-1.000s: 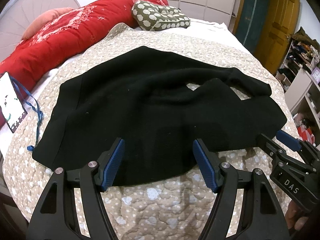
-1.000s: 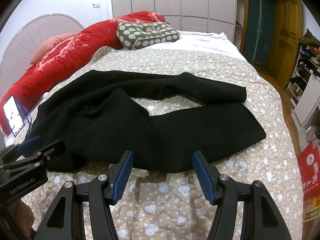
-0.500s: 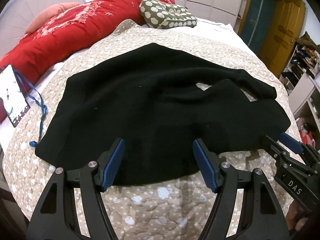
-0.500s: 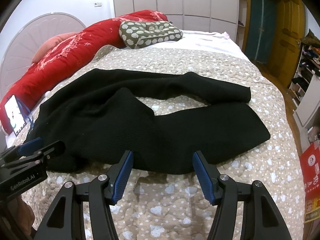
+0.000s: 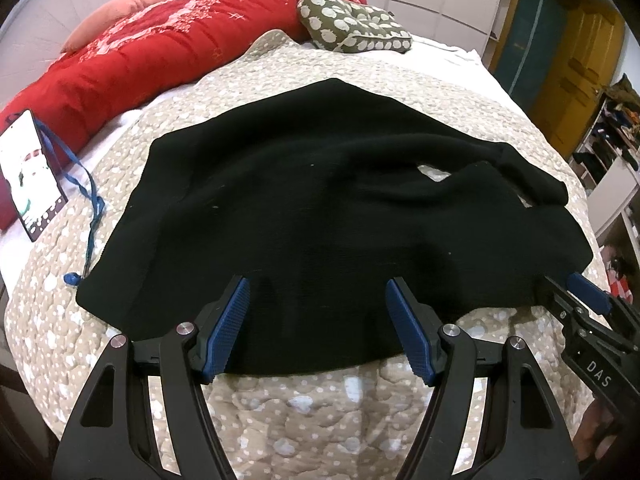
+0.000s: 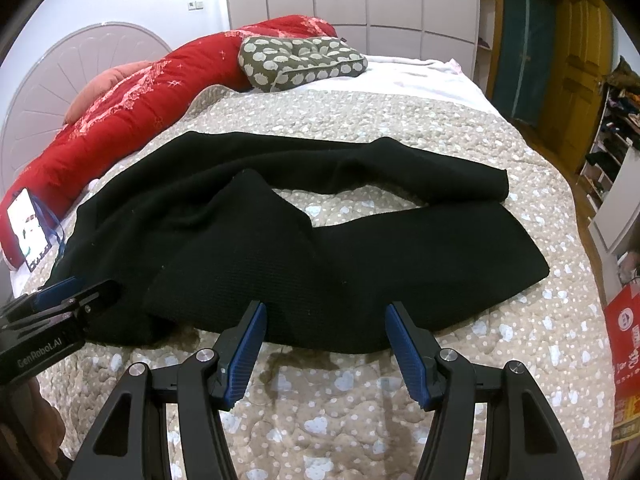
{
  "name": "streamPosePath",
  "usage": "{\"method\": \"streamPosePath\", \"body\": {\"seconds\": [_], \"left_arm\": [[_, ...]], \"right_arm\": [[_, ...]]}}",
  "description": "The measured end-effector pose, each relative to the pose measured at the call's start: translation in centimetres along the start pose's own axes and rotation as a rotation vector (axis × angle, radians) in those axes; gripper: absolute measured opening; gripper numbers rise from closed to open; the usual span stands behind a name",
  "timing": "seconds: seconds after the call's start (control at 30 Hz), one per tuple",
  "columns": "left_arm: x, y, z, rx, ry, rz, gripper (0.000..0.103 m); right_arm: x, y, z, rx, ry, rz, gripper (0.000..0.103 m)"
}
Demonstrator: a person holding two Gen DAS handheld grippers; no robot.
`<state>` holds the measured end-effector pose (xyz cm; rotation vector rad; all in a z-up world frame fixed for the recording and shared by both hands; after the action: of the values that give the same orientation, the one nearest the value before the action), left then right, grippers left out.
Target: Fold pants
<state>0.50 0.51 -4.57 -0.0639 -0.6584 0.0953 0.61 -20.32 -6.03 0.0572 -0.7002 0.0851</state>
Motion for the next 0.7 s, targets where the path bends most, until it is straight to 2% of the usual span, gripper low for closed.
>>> {"method": "streamPosePath", "body": {"seconds": [0.37, 0.6, 0.7], "left_arm": [[-0.2, 0.7, -0.4, 0.008, 0.019, 0.019, 0.071], [-0.6, 1.8, 0.0, -0.011, 0.037, 0.044, 0.071], [-1.1, 3.2, 1.1, -0.016, 0.021, 0.067, 0.071]], "right_arm": [[0.4, 0.4, -0.5, 0.048, -0.012, -0.02, 0.06], [0.3, 0.5, -0.7, 0.048, -0.009, -0.017, 0.06], [0.2, 0.3, -0.8, 0.04, -0.029, -0.004, 0.06]]}}
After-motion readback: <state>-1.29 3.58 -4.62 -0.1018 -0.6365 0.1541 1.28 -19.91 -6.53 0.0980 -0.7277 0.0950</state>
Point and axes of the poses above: each gripper's, at about its wrist camera, not at the fingertips, and z roughly against the way its jaws point, y to its left, x to its top, the point moved 2 cm from there along -z, roughly the way its jaws point, and after that the axes turned 1 degree about -z, right-handed, at the moved point
